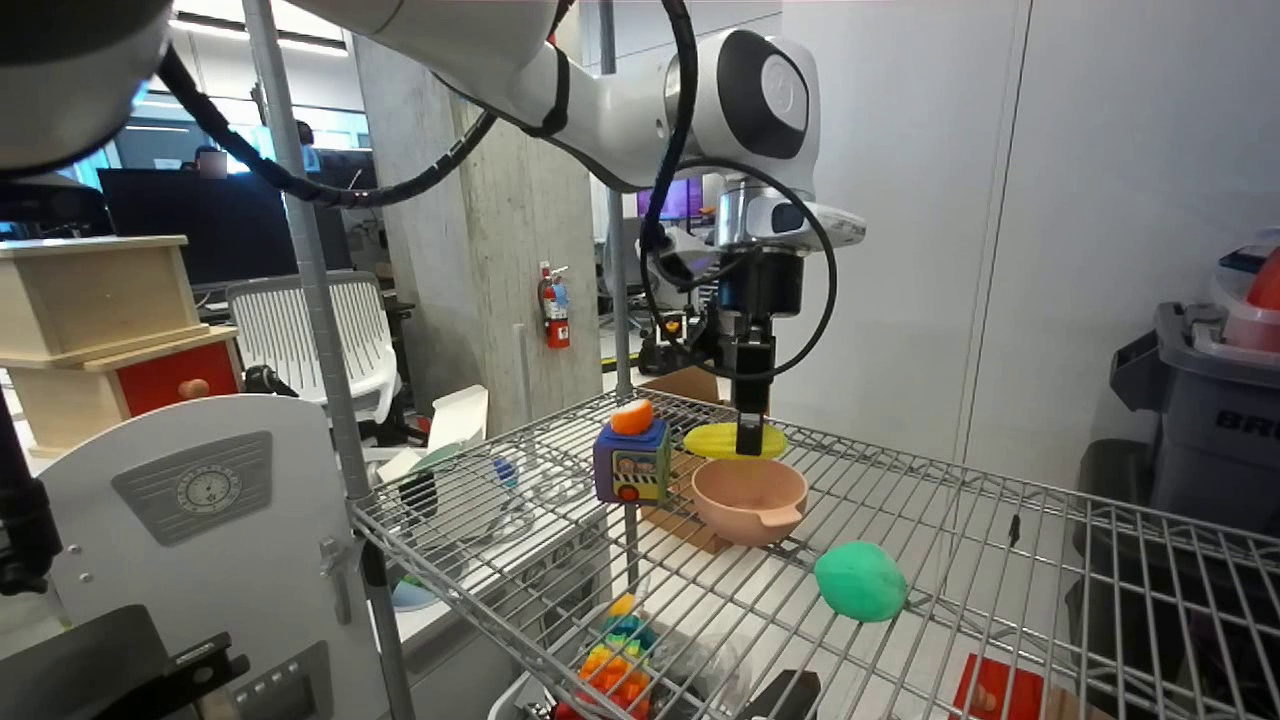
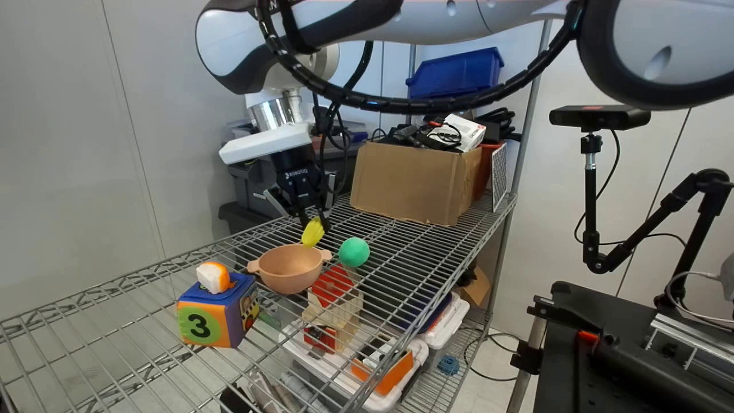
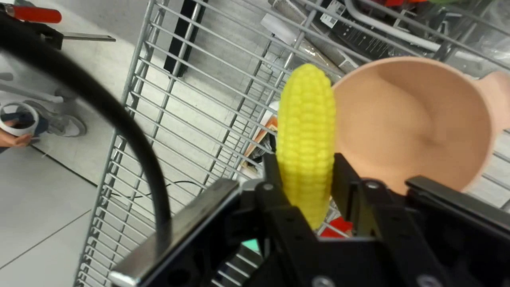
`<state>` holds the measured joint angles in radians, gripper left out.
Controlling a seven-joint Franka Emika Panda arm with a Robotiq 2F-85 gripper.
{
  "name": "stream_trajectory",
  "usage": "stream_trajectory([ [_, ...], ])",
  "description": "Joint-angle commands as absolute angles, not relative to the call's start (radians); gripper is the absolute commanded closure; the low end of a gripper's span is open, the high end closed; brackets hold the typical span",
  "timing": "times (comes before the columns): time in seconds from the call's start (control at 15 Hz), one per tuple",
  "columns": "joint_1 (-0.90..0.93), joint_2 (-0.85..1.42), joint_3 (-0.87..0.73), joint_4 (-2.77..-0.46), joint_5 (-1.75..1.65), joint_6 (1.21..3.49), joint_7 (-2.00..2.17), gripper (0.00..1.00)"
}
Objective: Pick the yellow object and put it in the bowl
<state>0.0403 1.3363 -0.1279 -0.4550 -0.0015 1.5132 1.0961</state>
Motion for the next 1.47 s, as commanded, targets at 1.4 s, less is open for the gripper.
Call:
stream_trajectory([
  [1.4,0.035,1.366,-0.147,-0.423,-0.064,1.715,1.517,0.90],
])
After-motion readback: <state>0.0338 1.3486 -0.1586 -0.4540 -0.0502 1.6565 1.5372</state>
